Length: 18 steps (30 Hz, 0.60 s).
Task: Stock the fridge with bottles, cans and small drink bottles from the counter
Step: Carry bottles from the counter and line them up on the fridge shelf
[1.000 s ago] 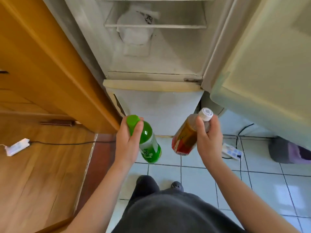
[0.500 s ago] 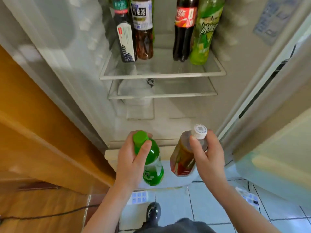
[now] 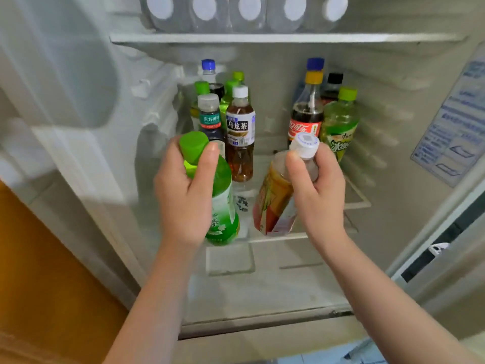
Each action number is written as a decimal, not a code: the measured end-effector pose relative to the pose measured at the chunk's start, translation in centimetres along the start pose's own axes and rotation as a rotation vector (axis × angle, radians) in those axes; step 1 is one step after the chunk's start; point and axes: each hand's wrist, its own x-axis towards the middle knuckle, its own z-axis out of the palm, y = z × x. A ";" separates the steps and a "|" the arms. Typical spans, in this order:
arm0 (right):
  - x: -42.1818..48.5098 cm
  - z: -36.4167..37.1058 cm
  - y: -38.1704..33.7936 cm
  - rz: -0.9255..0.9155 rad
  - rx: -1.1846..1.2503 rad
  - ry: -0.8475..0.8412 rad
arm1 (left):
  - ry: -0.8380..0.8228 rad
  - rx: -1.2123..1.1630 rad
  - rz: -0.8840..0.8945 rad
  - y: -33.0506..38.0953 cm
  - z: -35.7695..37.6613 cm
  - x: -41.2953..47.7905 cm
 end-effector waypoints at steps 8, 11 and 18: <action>4.5 5.6 3.2 0.045 -0.167 -0.102 | 0.162 0.307 0.010 -2.9 1.9 4.7; 5.4 6.8 4.8 0.048 -0.212 -0.129 | 0.162 0.344 0.018 -4.2 2.8 5.9; 6.7 8.3 6.5 0.133 -0.263 -0.177 | 0.284 0.271 0.109 -6.9 4.2 7.9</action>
